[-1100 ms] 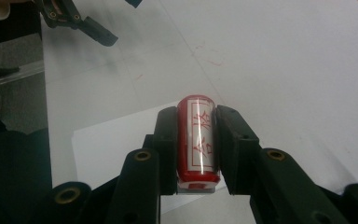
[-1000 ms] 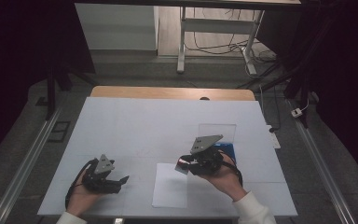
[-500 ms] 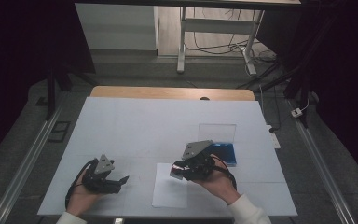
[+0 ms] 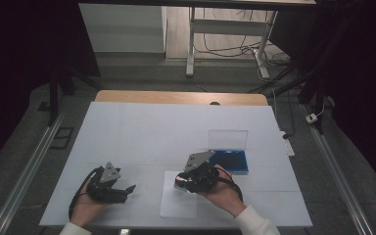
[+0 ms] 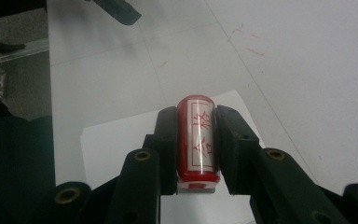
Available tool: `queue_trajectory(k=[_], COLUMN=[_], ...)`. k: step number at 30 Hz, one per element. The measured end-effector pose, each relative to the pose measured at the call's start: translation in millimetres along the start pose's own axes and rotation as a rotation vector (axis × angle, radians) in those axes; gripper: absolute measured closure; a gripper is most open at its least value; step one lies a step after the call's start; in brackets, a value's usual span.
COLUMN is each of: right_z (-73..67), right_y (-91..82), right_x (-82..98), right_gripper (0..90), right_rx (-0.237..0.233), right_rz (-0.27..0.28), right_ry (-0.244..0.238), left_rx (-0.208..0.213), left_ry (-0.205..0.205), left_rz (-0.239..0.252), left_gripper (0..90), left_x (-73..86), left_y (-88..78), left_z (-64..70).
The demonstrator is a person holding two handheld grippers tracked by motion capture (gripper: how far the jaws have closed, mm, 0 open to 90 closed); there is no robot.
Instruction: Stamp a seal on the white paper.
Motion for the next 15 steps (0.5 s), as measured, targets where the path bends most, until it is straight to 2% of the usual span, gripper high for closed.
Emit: queue_trajectory(k=[15], right_z=[-0.2], right_y=[13.6], right_x=[7.2], right_gripper=[70.0], right_rx=[0.001], right_rz=[-0.042], right_ry=[-0.009], left_rx=[0.002], left_ry=[0.0], left_rz=[0.0], left_gripper=[19.0], left_x=[0.4], left_y=[0.2], left_z=[-0.2])
Point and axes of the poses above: each handheld gripper's, and its own axes: y roughly forward along the jaws, x roughly out of its underside, z roughly to its right, the point moved 6 cm from there along y, roughly forward along the jaws, and after that the axes turned 4 degrees about y, right-handed, at the moved point
